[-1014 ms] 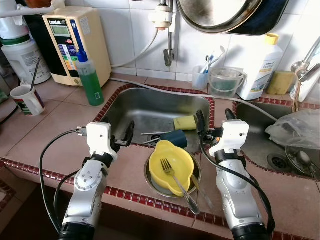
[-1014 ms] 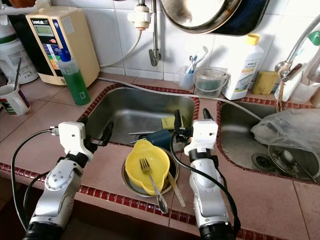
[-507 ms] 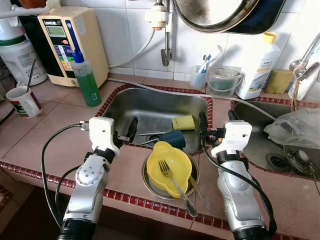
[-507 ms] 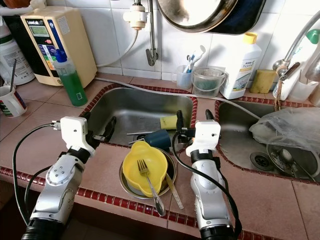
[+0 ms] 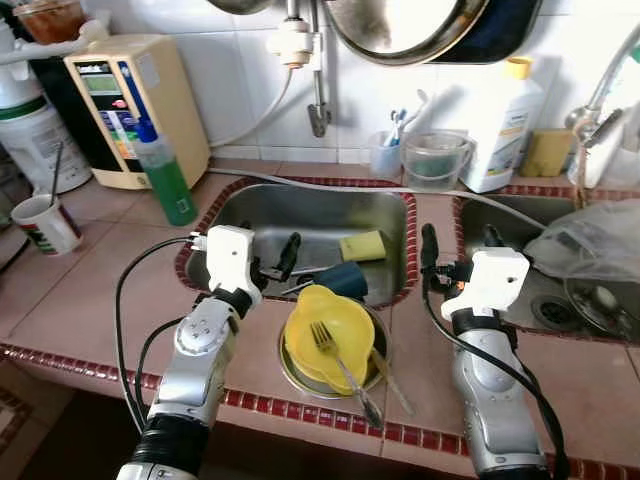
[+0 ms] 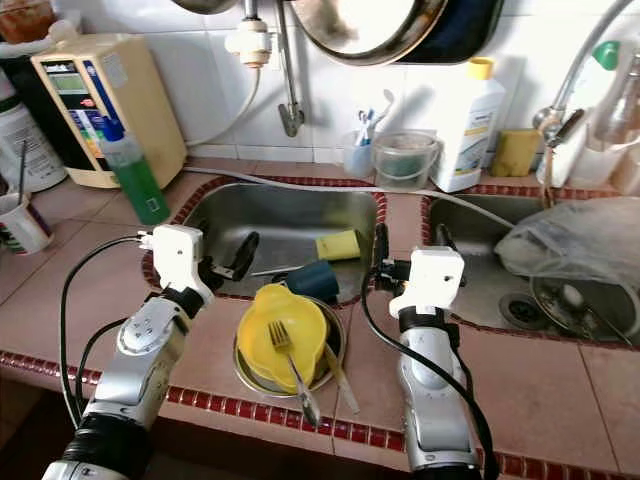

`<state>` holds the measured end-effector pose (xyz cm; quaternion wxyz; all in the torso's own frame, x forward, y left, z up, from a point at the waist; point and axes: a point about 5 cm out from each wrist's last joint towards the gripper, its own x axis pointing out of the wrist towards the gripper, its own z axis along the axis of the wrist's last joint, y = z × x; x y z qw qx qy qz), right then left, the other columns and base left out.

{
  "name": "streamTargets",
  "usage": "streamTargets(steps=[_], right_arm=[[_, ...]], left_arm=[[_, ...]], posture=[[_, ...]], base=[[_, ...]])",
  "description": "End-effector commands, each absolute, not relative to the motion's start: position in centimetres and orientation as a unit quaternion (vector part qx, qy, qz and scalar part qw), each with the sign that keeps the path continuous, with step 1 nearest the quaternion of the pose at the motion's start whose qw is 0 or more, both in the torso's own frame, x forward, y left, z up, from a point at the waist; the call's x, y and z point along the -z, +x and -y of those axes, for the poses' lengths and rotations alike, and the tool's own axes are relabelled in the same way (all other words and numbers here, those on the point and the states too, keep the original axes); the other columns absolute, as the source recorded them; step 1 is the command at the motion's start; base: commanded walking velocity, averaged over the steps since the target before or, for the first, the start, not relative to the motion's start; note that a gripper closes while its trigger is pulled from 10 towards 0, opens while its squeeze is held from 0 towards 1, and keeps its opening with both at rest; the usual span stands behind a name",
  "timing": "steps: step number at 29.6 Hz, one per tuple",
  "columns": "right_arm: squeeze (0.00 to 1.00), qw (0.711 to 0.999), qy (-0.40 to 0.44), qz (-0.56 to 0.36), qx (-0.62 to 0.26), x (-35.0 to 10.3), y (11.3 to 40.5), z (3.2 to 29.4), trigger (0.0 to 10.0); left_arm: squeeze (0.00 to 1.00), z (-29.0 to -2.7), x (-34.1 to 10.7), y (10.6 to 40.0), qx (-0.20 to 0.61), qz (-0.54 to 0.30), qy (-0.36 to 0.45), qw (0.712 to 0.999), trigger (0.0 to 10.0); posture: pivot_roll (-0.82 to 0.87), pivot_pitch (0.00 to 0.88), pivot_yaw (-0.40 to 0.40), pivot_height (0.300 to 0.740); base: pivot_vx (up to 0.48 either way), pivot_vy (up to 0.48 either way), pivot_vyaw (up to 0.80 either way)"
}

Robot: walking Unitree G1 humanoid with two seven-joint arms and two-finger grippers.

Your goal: Kitchen organization

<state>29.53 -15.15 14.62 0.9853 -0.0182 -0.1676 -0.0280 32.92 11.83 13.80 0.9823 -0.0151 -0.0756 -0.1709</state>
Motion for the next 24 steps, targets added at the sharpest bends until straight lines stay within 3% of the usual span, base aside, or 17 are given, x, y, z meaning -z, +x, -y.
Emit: streamTargets(steps=[1, 24], right_arm=[[0.00, 0.984, -0.015, 0.173, 0.027, -15.0, 29.5, 14.9, 10.0], [0.00, 0.986, -0.004, 0.167, -0.005, -15.2, 30.4, 13.5, 10.0]], left_arm=[[0.00, -12.3, -13.7, 33.0, 0.169, 0.073, -0.010, 0.983, 10.0], [0.00, -13.6, -13.9, 33.0, 0.133, 0.081, -0.001, 0.988, 10.0]], posture=[[-0.21, 0.010, 0.159, 0.740], [-0.15, 0.009, 0.130, 0.740]], base=[[0.000, 0.000, 0.00], [0.000, 0.000, 0.00]])
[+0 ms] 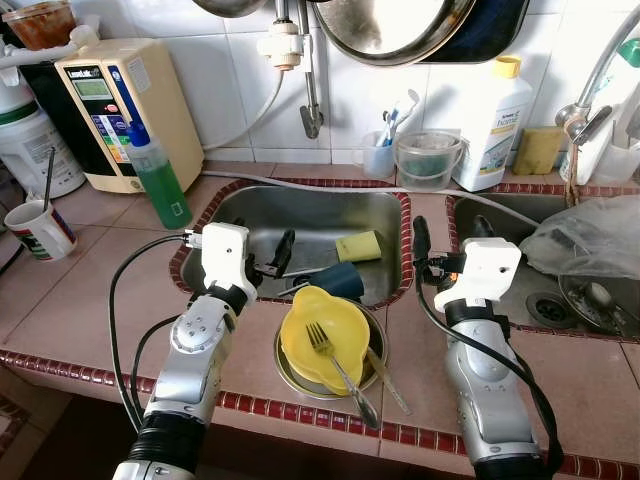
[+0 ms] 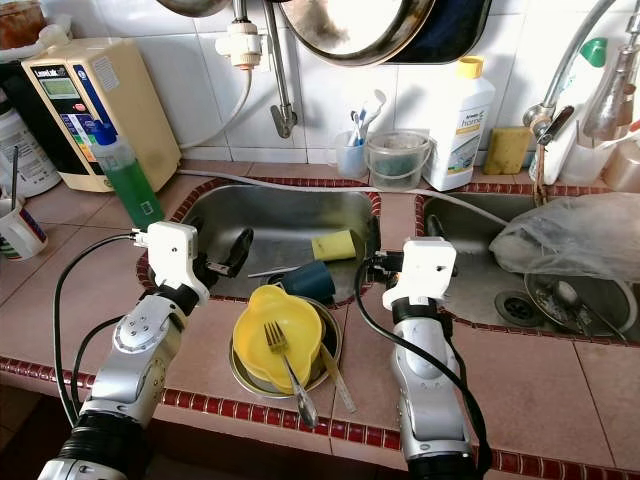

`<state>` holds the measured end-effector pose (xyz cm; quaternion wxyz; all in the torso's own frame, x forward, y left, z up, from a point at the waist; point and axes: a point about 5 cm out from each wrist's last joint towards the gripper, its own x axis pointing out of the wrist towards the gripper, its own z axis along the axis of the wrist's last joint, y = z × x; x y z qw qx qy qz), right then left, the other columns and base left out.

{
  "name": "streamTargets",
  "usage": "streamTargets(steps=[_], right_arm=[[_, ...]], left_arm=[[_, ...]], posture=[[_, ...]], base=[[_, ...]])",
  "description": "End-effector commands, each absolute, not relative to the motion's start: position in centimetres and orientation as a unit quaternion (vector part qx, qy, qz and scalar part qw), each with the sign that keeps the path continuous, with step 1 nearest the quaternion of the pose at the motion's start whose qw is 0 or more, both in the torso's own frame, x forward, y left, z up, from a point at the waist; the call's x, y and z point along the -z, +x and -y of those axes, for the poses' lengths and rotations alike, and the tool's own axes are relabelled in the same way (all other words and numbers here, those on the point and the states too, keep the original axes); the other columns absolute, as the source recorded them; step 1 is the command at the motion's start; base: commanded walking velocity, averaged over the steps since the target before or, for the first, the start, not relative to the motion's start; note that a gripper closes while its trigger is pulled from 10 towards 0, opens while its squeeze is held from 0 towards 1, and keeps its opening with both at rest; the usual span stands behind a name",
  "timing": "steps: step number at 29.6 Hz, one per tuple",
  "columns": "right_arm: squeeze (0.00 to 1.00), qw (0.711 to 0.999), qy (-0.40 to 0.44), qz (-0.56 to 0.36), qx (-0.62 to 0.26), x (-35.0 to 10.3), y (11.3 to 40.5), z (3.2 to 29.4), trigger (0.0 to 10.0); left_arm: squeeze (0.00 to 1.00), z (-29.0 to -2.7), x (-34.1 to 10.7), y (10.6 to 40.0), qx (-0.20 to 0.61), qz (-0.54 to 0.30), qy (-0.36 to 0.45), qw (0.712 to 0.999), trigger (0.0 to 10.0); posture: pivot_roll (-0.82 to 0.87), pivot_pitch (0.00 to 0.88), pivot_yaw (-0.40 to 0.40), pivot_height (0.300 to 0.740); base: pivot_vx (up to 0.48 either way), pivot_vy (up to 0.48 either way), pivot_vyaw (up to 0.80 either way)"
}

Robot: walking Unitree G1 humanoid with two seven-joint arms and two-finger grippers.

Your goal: Kitchen organization

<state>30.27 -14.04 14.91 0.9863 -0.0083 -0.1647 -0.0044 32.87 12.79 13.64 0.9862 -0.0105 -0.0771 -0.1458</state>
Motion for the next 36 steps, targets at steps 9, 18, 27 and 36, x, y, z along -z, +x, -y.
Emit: streamTargets(steps=[9, 18, 27, 36], right_arm=[[0.00, 0.987, 0.007, 0.155, -0.033, -14.8, 31.4, 12.5, 10.0], [0.00, 0.986, 0.013, 0.158, -0.055, -15.3, 32.3, 11.6, 10.0], [0.00, 0.985, 0.009, 0.158, -0.064, -15.2, 32.5, 11.6, 10.0], [0.00, 0.986, 0.002, 0.157, -0.058, -14.8, 32.1, 11.9, 10.0]], left_arm=[[0.00, -13.9, -14.8, 33.6, 0.113, 0.080, -0.026, 0.990, 10.0], [0.00, -15.0, -14.6, 33.7, 0.067, 0.082, -0.001, 0.994, 10.0], [0.00, -14.1, -14.3, 33.6, 0.072, 0.082, -0.010, 0.994, 10.0], [0.00, -13.7, -13.6, 32.6, 0.082, 0.086, -0.009, 0.993, 10.0]], posture=[[-0.05, 0.005, 0.068, 0.740], [-0.02, 0.000, 0.014, 0.740], [-0.05, 0.004, 0.034, 0.740], [-0.06, 0.001, 0.040, 0.740]], base=[[0.000, 0.000, 0.00], [0.000, 0.000, 0.00], [0.000, 0.000, 0.00], [0.000, 0.000, 0.00]])
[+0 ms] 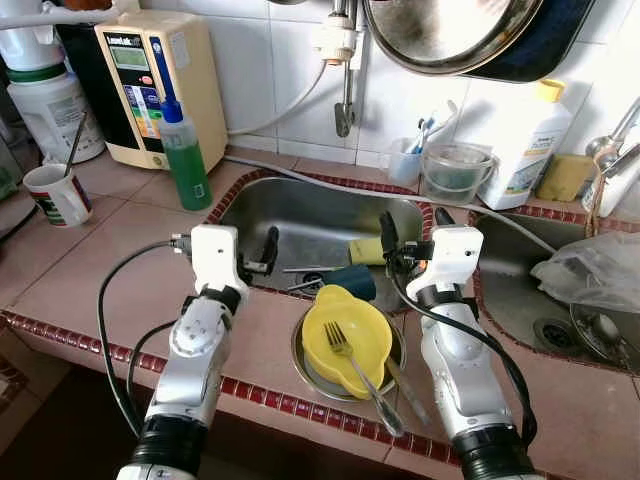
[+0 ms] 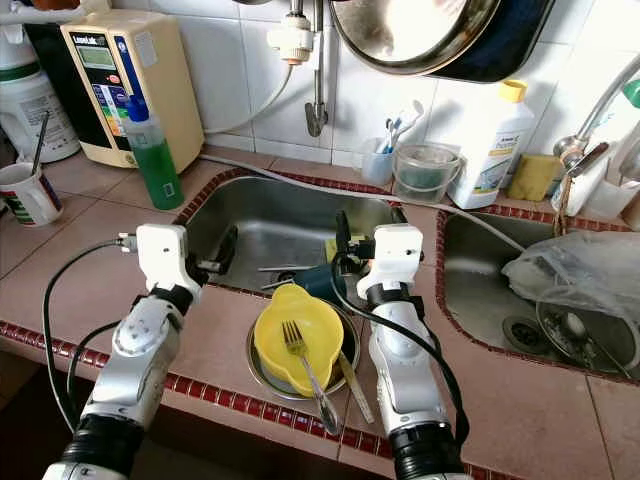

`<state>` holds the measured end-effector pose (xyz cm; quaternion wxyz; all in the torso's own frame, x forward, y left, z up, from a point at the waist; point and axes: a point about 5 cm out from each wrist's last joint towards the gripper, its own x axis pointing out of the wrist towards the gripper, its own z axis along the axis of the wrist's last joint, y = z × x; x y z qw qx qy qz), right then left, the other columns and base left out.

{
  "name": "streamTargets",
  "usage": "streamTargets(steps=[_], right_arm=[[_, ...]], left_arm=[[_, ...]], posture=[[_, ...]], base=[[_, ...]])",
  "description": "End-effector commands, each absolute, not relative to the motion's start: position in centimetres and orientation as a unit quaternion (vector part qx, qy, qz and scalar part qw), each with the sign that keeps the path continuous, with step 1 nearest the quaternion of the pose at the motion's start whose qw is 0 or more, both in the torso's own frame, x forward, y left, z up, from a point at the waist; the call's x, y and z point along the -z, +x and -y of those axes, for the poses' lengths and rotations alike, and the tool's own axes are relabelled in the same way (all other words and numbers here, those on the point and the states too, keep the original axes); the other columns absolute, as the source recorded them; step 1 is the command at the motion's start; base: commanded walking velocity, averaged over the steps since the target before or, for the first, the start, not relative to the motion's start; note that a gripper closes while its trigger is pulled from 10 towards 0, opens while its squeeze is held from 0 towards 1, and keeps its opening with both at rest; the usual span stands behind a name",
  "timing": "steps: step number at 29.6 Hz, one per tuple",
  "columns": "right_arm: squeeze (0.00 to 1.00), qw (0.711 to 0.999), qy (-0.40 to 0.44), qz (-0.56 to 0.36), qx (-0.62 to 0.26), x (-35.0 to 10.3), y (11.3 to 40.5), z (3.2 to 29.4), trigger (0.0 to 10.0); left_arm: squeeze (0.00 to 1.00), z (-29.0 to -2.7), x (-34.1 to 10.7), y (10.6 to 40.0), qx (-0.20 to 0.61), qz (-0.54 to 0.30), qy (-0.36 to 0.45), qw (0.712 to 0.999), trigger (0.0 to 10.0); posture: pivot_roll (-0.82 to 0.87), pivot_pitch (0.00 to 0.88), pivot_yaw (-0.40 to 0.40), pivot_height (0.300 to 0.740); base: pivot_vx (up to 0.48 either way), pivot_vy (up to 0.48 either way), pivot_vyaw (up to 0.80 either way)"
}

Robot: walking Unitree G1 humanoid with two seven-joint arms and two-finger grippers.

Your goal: Kitchen organization

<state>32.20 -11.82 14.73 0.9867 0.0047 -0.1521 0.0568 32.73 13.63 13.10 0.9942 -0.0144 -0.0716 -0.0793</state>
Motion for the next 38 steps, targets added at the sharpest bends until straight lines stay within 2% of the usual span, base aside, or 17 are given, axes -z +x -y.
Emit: streamTargets(steps=[1, 11, 38], right_arm=[[0.00, 0.986, 0.002, 0.157, -0.058, -14.77, 32.06, 11.93, 10.0], [0.00, 0.986, 0.001, 0.158, -0.056, -14.75, 32.01, 12.10, 10.0], [0.00, 0.987, -0.013, 0.155, -0.040, -14.52, 31.65, 12.73, 10.0]], left_arm=[[0.00, -13.83, -13.62, 32.63, 0.082, 0.085, -0.007, 0.993, 10.0], [0.00, -14.47, -13.93, 32.83, 0.076, 0.090, -0.002, 0.993, 10.0], [0.00, -14.24, -13.79, 32.53, 0.087, 0.088, 0.016, 0.992, 10.0]], posture=[[-0.06, 0.001, 0.040, 0.740], [-0.06, 0.000, 0.041, 0.740], [-0.08, 0.016, 0.051, 0.740]], base=[[0.000, 0.000, 0.00], [0.000, 0.000, 0.00], [0.000, 0.000, 0.00]])
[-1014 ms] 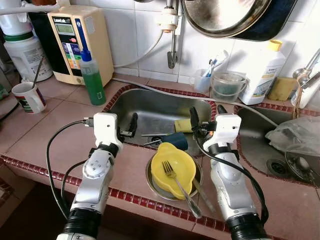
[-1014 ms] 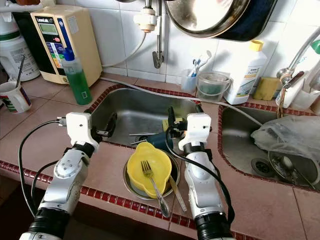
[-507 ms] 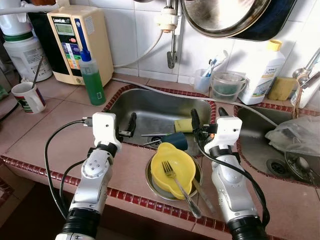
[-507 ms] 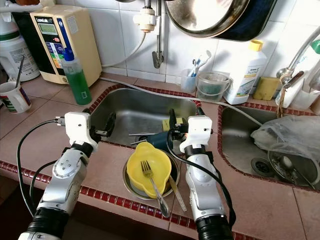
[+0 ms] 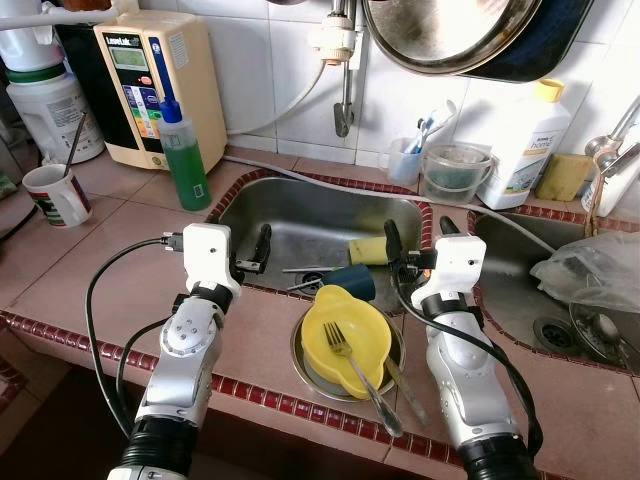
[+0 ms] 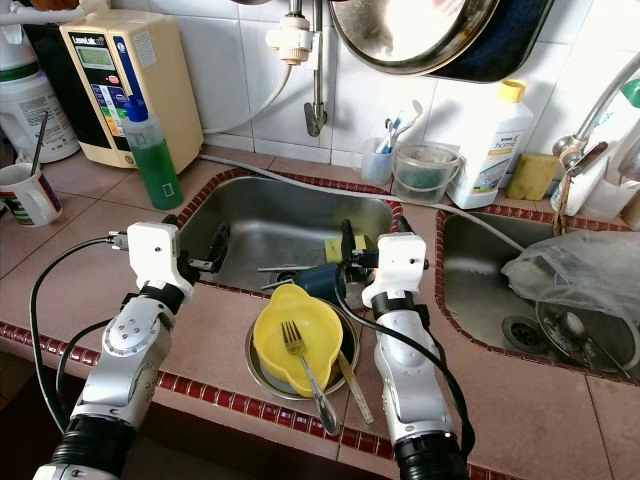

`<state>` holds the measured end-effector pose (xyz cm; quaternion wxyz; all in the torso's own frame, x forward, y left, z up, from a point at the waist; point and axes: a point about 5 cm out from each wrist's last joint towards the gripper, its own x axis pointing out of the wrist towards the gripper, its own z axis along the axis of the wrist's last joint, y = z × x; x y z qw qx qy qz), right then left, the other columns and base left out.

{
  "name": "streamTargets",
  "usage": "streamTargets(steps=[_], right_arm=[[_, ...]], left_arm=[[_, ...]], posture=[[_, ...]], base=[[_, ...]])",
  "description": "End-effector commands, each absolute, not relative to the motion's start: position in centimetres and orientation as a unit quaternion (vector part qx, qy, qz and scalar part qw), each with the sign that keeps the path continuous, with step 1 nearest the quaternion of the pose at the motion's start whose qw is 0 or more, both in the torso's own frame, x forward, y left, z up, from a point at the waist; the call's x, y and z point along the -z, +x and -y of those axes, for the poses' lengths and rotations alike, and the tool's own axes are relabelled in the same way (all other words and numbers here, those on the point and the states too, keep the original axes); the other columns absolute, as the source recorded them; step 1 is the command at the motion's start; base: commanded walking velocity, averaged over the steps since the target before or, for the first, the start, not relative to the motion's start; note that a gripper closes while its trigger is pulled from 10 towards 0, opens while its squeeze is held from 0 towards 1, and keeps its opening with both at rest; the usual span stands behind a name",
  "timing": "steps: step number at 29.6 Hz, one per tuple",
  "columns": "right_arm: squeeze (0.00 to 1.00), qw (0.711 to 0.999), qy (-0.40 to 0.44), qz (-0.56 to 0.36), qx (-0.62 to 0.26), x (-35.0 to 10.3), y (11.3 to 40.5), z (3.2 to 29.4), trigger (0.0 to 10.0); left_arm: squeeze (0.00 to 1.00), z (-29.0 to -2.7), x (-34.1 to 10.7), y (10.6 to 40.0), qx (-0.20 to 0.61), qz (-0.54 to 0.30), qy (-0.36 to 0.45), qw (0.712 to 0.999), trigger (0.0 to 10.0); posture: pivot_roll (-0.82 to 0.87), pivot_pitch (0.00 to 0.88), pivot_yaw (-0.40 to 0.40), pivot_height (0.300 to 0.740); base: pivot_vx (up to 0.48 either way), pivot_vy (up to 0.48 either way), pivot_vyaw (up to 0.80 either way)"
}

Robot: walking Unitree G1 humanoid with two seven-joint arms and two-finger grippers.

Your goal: Kitchen organization

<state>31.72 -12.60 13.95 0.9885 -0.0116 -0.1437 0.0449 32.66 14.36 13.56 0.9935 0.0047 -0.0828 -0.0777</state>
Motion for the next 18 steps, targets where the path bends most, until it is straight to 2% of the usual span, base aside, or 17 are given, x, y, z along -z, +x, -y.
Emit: streamTargets(steps=[1, 6, 17, 18], right_arm=[[0.00, 0.987, -0.013, 0.155, -0.040, -14.52, 31.65, 12.73, 10.0], [0.00, 0.987, -0.022, 0.154, -0.036, -14.52, 31.65, 12.87, 10.0], [0.00, 0.987, -0.018, 0.155, -0.031, -14.59, 31.66, 12.98, 10.0], [0.00, 0.988, -0.007, 0.154, -0.029, -14.59, 31.64, 13.09, 10.0]], left_arm=[[0.00, -14.24, -13.79, 32.53, 0.087, 0.088, 0.016, 0.992, 10.0], [0.00, -14.23, -13.82, 32.57, 0.088, 0.088, 0.017, 0.992, 10.0], [0.00, -14.22, -13.92, 32.67, 0.091, 0.090, 0.001, 0.992, 10.0], [0.00, -14.20, -13.94, 32.66, 0.092, 0.090, 0.001, 0.992, 10.0]], posture=[[-0.08, 0.016, 0.051, 0.740], [-0.08, 0.018, 0.053, 0.740], [-0.08, 0.020, 0.055, 0.740], [-0.08, 0.019, 0.056, 0.740]], base=[[0.000, 0.000, 0.00], [0.000, 0.000, 0.10], [0.000, 0.000, 0.80], [0.000, 0.000, 0.00]])
